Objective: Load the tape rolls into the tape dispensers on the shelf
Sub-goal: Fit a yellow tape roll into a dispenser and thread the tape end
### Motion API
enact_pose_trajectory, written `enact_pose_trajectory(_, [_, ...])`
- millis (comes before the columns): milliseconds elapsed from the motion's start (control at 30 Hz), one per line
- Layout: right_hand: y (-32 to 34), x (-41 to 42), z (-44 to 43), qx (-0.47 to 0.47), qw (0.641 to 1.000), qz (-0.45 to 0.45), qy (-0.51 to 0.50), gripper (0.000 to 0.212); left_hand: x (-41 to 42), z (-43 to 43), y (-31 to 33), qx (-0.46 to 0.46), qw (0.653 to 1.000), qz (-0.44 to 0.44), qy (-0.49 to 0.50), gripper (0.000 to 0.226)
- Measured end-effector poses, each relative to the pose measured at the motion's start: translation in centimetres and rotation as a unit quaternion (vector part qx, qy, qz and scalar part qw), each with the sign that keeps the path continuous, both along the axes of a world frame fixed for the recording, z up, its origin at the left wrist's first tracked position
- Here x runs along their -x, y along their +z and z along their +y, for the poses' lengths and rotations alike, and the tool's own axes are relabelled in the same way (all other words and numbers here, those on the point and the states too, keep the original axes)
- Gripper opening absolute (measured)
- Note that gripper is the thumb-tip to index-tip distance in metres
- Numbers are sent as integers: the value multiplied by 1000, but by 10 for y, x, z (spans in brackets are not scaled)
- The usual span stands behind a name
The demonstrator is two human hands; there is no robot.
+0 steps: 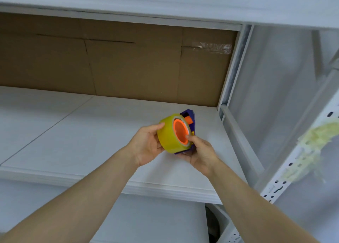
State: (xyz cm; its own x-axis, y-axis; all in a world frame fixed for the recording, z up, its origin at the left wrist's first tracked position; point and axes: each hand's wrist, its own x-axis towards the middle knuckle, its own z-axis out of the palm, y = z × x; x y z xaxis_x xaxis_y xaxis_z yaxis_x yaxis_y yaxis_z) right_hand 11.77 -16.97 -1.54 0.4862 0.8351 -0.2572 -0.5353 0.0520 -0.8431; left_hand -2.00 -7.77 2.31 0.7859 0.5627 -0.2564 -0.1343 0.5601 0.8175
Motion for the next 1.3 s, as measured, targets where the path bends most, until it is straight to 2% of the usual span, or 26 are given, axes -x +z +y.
enact_pose_trajectory(100, [-2, 2, 2, -7, 999, -34, 37, 22, -2, -1, 0, -64, 997, -32, -39, 29])
enact_pose_trajectory(200, [0, 3, 8, 43, 986, -154, -35, 32, -5, -7, -8, -153, 988, -17, -19, 23])
enact_pose_trajectory(267, [5, 2, 8, 33, 982, -168, -85, 36, -7, -9, -15, -191, 981, 9, 2, 25])
enact_pose_trajectory(367, [14, 3, 2, -3, 981, -186, -45, 34, -8, -9, -24, -215, 976, 30, 20, 36])
enact_pose_trajectory(467, [14, 6, -3, -25, 977, -209, 11, 21, -6, -9, -28, -218, 975, 29, 26, 37])
enact_pose_trajectory(600, [10, 6, -3, -54, 978, -202, 21, 21, -8, -10, -29, -204, 977, 27, 49, 29])
enact_pose_trajectory(767, [0, 11, -3, -61, 974, -217, 12, 28, -12, -8, -31, -158, 981, 40, 100, 32])
enact_pose_trajectory(867, [0, 12, -3, -50, 975, -214, 12, 29, -8, -8, -32, -172, 981, 29, 79, 27])
enact_pose_trajectory(967, [5, 14, -1, -36, 983, -181, 13, 19, -5, -8, -32, -184, 981, 24, 52, 28])
enact_pose_trajectory(1300, [4, 21, 4, -25, 959, -281, -8, 24, -5, -4, -31, -156, 983, 36, 91, 28])
